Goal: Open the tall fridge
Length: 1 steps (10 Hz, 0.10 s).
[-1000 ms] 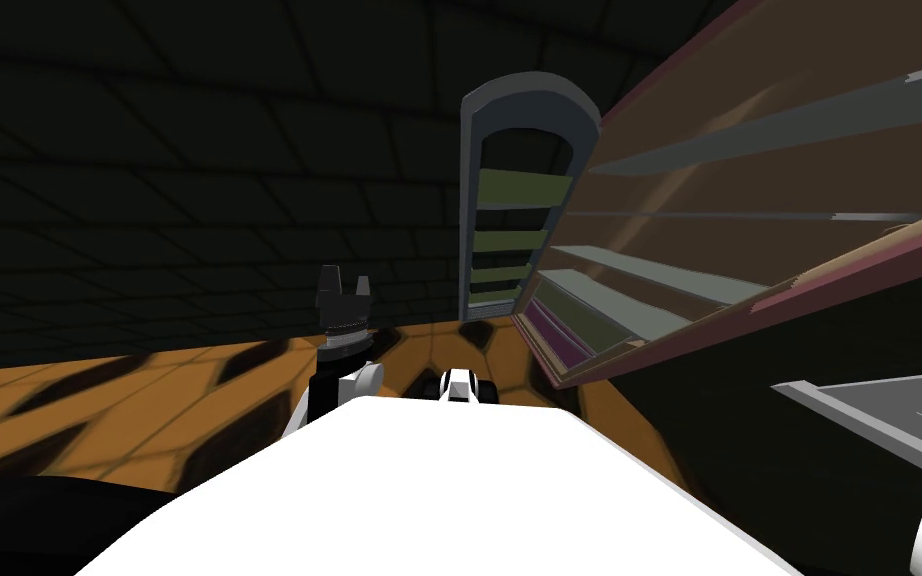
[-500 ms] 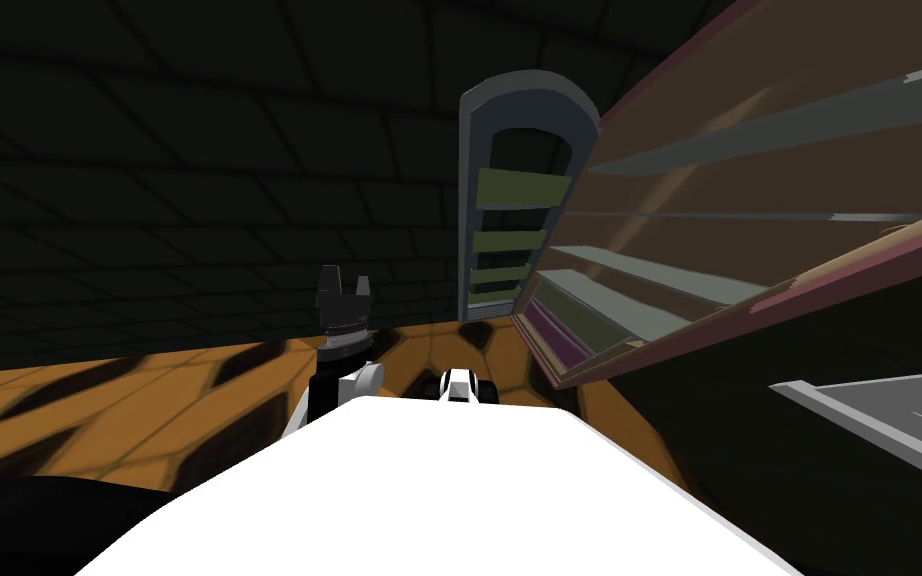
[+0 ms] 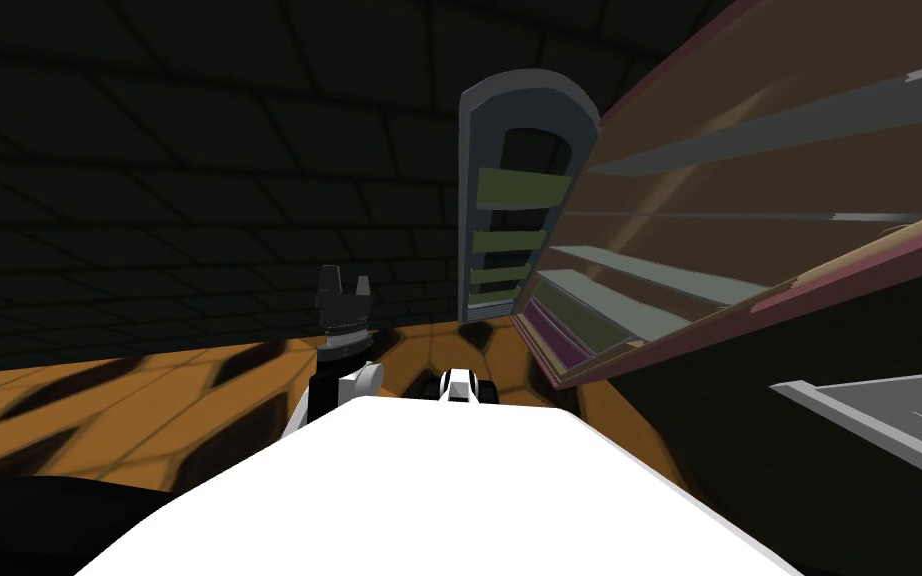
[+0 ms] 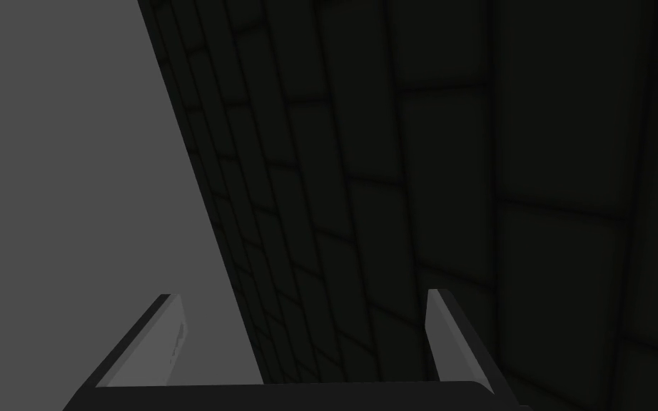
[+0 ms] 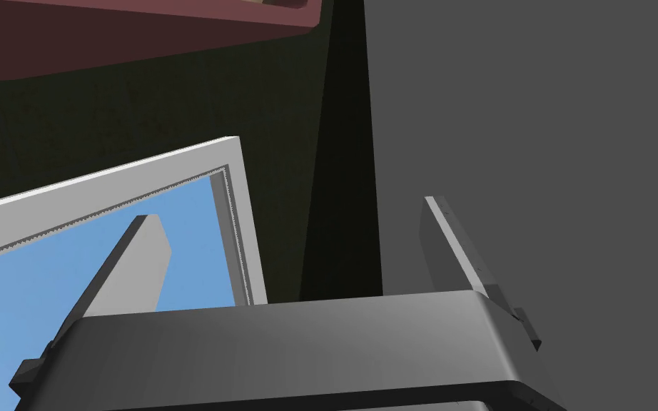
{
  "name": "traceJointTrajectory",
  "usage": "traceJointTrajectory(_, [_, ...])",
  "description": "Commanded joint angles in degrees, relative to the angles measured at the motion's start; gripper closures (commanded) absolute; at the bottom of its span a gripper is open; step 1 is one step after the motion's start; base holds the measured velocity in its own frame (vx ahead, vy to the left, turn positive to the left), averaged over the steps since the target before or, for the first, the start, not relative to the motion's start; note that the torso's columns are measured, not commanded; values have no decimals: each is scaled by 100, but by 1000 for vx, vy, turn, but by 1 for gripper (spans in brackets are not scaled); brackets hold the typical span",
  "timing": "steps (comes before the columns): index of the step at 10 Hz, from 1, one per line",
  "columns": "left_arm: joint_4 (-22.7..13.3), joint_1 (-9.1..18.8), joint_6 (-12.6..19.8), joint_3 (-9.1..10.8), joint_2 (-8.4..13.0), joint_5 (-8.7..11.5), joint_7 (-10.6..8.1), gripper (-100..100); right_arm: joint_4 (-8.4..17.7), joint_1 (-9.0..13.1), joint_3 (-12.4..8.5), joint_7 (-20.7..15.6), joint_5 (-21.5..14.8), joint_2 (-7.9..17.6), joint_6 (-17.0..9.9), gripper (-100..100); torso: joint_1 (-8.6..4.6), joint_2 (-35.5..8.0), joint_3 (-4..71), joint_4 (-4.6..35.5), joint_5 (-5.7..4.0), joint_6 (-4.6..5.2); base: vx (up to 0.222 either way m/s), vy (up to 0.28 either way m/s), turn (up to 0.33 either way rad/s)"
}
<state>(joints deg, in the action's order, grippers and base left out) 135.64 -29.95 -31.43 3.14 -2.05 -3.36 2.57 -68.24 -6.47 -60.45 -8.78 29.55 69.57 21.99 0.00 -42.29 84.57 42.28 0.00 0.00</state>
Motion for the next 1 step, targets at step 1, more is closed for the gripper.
traceJointTrajectory(1, [0, 0, 0, 0, 0, 0, 0, 0, 0, 0, 0, 0, 0, 0, 0, 0, 0, 0, 0, 0, 0, 0, 0, 0, 0])
